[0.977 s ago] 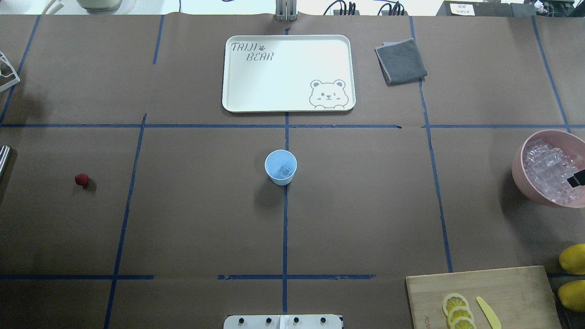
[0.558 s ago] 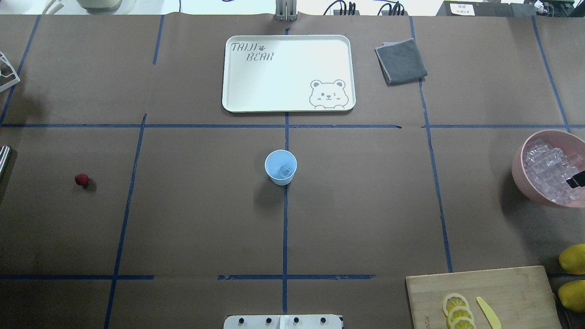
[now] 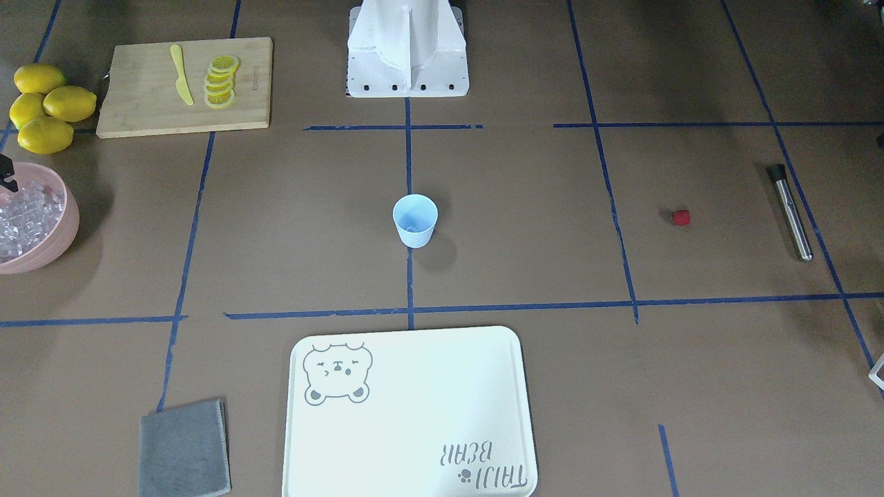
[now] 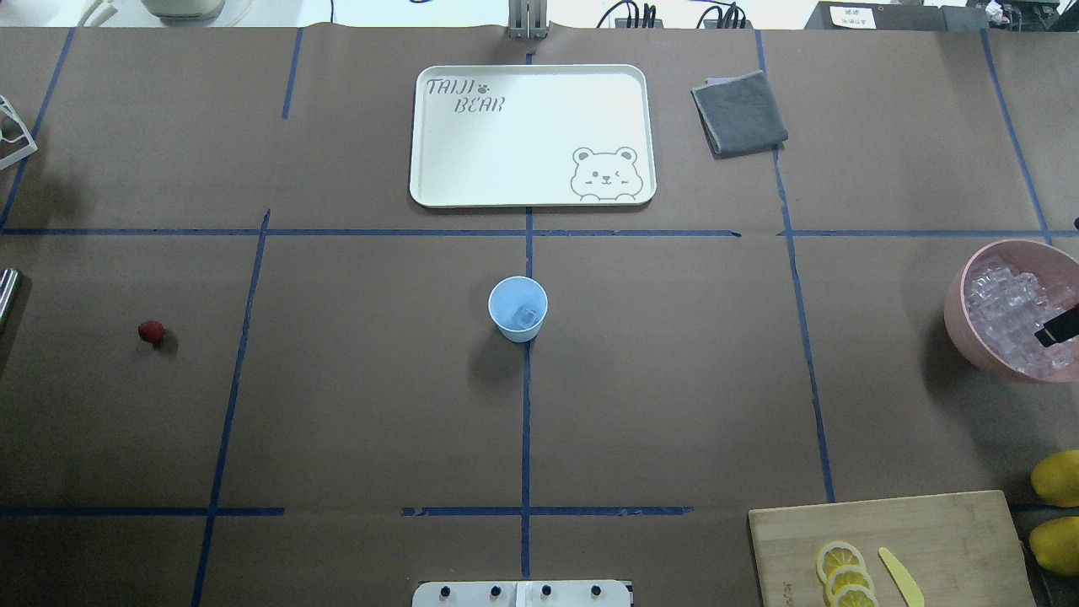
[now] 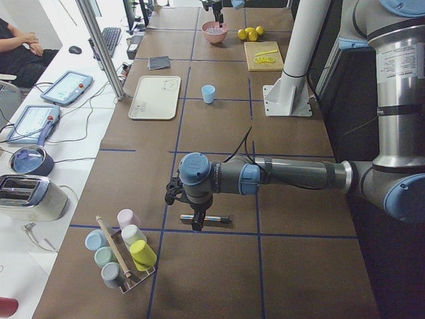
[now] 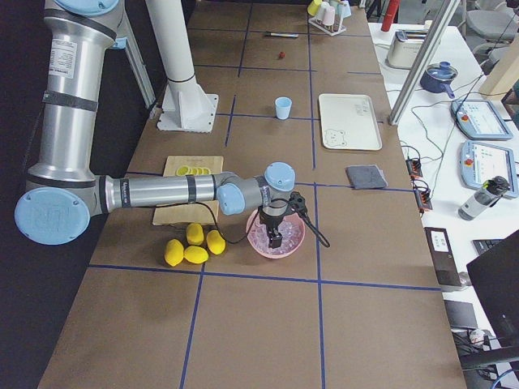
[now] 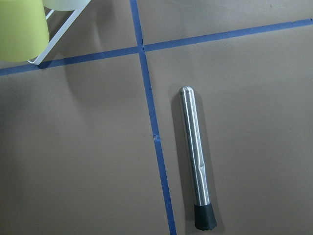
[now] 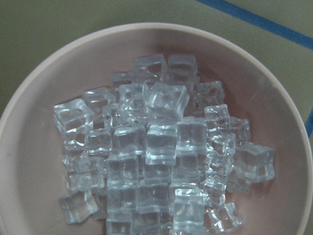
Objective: Mash ice and strawberries in cup
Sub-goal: 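Grasp another ice cube from the bowl with the right gripper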
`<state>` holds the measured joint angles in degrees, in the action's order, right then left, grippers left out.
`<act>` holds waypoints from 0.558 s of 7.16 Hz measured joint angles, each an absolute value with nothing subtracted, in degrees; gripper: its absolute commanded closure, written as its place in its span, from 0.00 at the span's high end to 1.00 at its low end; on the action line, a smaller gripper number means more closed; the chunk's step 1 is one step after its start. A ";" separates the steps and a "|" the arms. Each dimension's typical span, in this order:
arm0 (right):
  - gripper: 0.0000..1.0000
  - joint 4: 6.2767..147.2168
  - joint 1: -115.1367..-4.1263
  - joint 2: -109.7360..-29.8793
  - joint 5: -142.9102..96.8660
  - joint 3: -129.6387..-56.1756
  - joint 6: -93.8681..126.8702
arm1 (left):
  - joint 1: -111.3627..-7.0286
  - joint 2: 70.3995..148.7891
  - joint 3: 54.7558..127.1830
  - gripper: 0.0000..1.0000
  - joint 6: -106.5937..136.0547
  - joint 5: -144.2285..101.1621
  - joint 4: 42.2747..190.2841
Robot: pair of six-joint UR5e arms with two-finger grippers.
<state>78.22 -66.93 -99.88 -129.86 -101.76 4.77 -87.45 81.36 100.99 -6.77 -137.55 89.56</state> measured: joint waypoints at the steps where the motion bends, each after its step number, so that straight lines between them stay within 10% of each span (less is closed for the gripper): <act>1: 0.93 78.22 -66.30 -99.83 -129.40 -101.61 4.84 | -87.45 81.35 100.99 1.00 -6.77 -137.55 89.56; 4: 0.88 78.22 -65.23 -99.66 -127.76 -101.24 4.85 | -87.45 81.33 101.01 1.00 -6.77 -137.55 89.56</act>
<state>78.22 -65.23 -99.66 -127.76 -101.24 4.85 -87.45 81.33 101.01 -6.77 -137.55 89.56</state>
